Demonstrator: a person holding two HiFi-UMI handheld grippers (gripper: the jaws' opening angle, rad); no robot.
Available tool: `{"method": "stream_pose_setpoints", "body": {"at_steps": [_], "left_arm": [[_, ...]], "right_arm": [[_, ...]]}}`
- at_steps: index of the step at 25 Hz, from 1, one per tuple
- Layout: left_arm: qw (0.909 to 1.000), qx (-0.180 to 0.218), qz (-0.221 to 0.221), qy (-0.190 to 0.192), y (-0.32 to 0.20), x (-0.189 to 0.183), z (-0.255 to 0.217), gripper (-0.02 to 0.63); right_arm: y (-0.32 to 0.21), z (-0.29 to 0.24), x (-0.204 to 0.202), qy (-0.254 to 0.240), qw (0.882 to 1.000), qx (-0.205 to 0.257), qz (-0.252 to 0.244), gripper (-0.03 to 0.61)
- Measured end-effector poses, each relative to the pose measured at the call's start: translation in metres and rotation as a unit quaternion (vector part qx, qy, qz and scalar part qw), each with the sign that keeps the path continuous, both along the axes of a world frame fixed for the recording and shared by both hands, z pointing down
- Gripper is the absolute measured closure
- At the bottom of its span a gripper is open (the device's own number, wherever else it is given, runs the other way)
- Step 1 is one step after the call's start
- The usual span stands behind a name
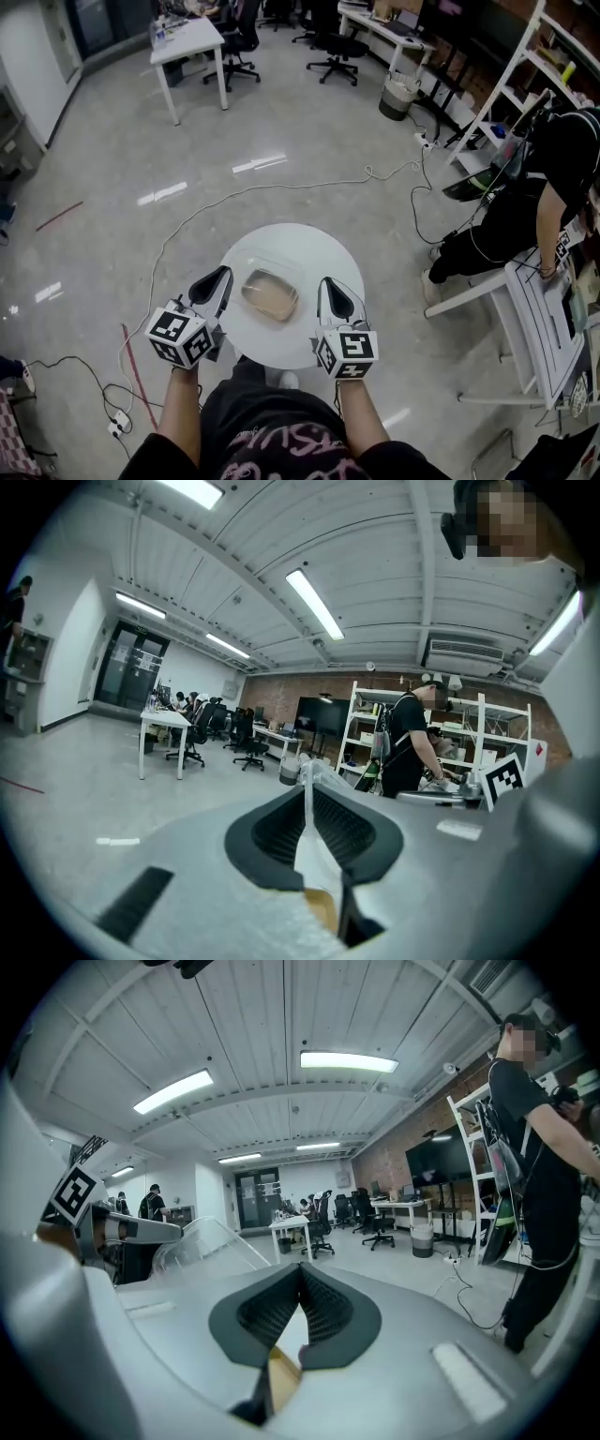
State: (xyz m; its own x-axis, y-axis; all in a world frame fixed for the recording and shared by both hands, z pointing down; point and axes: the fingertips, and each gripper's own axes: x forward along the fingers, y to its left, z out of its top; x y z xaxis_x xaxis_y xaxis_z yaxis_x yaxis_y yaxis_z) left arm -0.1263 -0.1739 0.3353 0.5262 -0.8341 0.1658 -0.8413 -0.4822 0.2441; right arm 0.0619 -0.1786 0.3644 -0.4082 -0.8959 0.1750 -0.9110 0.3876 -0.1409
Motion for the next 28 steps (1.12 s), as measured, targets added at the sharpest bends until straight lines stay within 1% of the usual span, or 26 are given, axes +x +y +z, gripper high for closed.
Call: {"method": "stream_pose_setpoints", "body": {"at_steps": [5,11,28], "left_arm": [[0.9995,0.03,-0.014,-0.001,0.007,-0.005,-0.022,0.586],[0.9982,0.052,-0.03,0.001,0.02,-0.009,-0.036,0.586],[0.9965,0.064,-0.054,0.001,0.031,-0.016,-0.042,0.586]], "right_arm": [[0.001,-0.017,-0.001,0.0,1.0,0.02,-0.008,0.58],[0.008,-0.031,-0.008,0.0,0.999,0.038,-0.024,0.58],[0.014,-0.036,-0.008,0.004,0.998,0.047,-0.033,0.581]]}}
